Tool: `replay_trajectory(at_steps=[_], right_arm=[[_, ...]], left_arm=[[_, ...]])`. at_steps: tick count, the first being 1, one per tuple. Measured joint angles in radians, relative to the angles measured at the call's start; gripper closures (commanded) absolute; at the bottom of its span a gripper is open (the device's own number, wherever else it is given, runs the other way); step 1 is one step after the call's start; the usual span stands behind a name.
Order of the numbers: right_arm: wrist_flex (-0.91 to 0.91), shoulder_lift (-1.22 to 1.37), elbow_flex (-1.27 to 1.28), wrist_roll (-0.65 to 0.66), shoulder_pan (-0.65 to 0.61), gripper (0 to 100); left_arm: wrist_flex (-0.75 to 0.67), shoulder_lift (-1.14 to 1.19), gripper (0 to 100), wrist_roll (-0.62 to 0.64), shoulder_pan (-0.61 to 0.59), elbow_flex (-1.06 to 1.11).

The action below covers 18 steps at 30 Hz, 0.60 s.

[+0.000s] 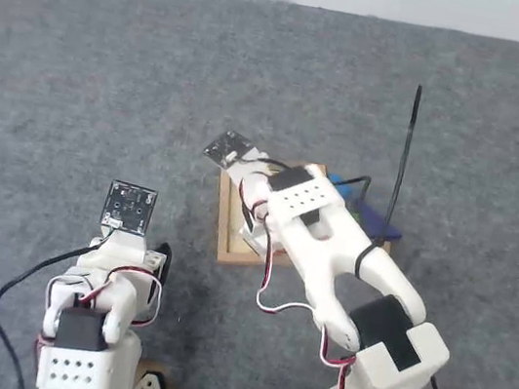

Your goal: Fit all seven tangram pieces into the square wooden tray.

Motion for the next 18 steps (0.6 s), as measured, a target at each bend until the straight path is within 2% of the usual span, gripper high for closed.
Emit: replay_trajectory(at_steps=[11,14,18], right_arm=[[0.272,-0.005,-0.262,0.038,0.011,79.6],[0.325,-0.068,-0.275,0.043,0.06,75.9],[0.381,-0.262,-0.212,0.164,0.189,75.6]], left_arm=[[0.0,0.0,85,0.0,0.0,0.0],[0.0,0.0,85,0.0,0.002,0.0],[0.0,0.0,85,0.0,-0.002,0.0]])
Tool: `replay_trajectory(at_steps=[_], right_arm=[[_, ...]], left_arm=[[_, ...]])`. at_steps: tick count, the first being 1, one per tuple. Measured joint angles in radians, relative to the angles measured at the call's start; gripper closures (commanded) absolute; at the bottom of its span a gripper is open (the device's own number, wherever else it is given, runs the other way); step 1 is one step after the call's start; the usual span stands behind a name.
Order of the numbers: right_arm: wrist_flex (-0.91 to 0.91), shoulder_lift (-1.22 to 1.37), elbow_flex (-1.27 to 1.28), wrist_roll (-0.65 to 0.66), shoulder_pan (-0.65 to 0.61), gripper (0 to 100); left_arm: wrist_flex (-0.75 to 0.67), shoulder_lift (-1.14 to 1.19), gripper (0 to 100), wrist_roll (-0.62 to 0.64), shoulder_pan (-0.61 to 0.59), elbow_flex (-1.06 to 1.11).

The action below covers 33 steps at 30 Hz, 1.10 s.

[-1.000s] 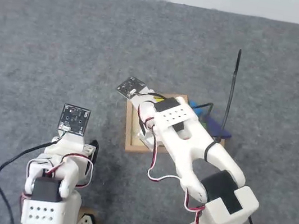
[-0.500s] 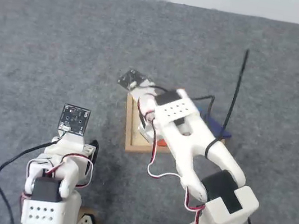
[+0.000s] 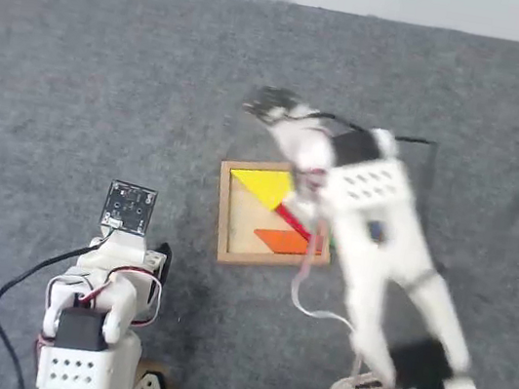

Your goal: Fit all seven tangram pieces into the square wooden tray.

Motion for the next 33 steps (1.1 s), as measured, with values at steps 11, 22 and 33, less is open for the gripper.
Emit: replay_trajectory(at_steps=[11,22,33], right_arm=[[-0.206,-0.265,0.552,0.172,0.247,75.3],[-0.417,-0.034,0.575,0.279,0.364,75.3],[-0.443,-0.003,0.551,0.281,0.358,75.3]], left_arm=[[0.0,0.0,85,0.0,0.002,0.0],[0.0,0.0,85,0.0,0.002,0.0],[0.0,0.0,85,0.0,0.002,0.0]])
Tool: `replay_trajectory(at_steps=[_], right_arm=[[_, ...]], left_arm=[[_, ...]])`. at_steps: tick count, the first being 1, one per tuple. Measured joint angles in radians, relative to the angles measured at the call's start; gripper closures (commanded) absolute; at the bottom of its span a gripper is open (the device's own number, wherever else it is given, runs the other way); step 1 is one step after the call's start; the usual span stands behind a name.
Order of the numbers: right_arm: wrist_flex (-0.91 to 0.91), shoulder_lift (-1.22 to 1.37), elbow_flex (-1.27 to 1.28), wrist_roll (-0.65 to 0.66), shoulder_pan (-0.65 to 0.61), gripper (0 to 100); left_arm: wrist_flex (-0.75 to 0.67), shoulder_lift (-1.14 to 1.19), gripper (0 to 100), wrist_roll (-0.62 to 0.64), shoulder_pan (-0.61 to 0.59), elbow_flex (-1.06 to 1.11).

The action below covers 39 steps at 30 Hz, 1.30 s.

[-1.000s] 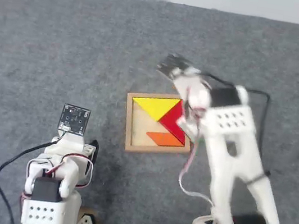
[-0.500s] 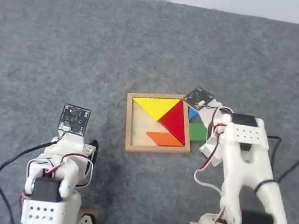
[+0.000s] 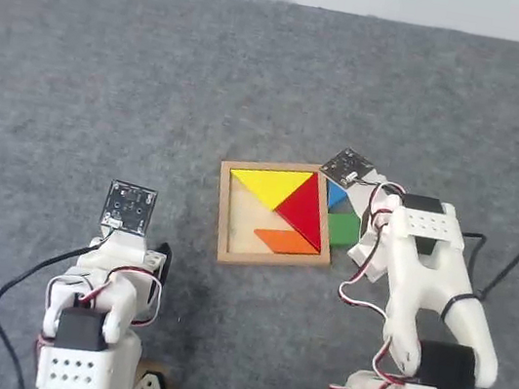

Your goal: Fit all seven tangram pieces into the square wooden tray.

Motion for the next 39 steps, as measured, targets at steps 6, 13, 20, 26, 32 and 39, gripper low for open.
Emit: replay_trajectory(at_steps=[6,13,20,26,32,39], right_arm=[[0.008,0.032,-0.054,0.0,-0.003,75.3],[0.1,0.178,-0.218,0.0,-0.015,75.3],[0.118,0.196,-0.233,0.0,-0.017,75.6],[0.115,0.195,-0.201,0.011,-0.017,75.6],[0.115,0.176,-0.164,0.011,-0.015,75.6],[0.121,0.193,-0.14,-0.005,-0.021,75.7]], left_arm=[[0.0,0.0,85,0.0,0.0,0.0],[0.0,0.0,85,0.0,0.0,0.0],[0.0,0.0,85,0.0,0.002,0.0],[0.0,0.0,85,0.0,0.0,0.0],[0.0,0.0,85,0.0,0.0,0.0],[0.0,0.0,85,0.0,0.0,0.0]])
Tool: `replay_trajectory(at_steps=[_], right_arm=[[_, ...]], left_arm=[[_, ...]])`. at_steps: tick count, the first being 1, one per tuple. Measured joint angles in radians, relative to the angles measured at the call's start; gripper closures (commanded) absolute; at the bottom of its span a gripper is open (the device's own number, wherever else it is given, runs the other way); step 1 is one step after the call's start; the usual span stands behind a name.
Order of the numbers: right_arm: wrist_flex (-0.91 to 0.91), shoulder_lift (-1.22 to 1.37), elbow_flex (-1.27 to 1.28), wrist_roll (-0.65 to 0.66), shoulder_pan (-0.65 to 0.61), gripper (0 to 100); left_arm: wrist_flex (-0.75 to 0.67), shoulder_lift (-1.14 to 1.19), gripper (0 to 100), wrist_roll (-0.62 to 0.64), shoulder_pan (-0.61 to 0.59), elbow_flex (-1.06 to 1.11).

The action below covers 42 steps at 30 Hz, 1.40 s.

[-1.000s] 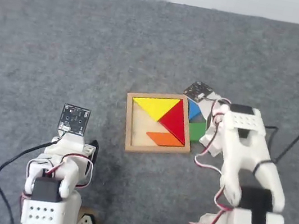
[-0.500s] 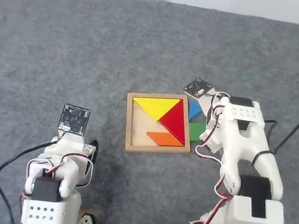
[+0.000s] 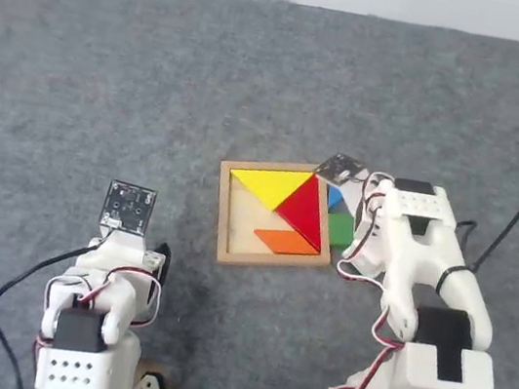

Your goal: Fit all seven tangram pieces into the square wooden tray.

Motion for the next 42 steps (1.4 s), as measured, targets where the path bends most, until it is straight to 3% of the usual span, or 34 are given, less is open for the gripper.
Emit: replay_trajectory(at_steps=[7,12,20,28,36,42], right_arm=[[-0.005,0.0,0.0,-0.008,-0.002,75.8],[-0.015,0.0,0.0,-0.072,-0.002,84.4],[-0.018,0.0,-0.002,-0.219,0.008,85.0],[0.064,-0.018,-0.071,-0.249,0.002,84.7],[0.17,-0.269,-0.124,-0.247,-0.101,84.7],[0.207,-0.311,-0.124,-0.247,-0.184,83.9]], left_arm=[[0.0,0.0,85,0.0,0.002,0.0],[0.0,0.0,85,0.0,0.0,0.0],[0.0,0.0,85,0.0,0.0,0.0],[0.0,0.0,85,0.0,0.0,0.0],[0.0,0.0,85,0.0,0.0,0.0],[0.0,0.0,85,0.0,0.0,0.0]])
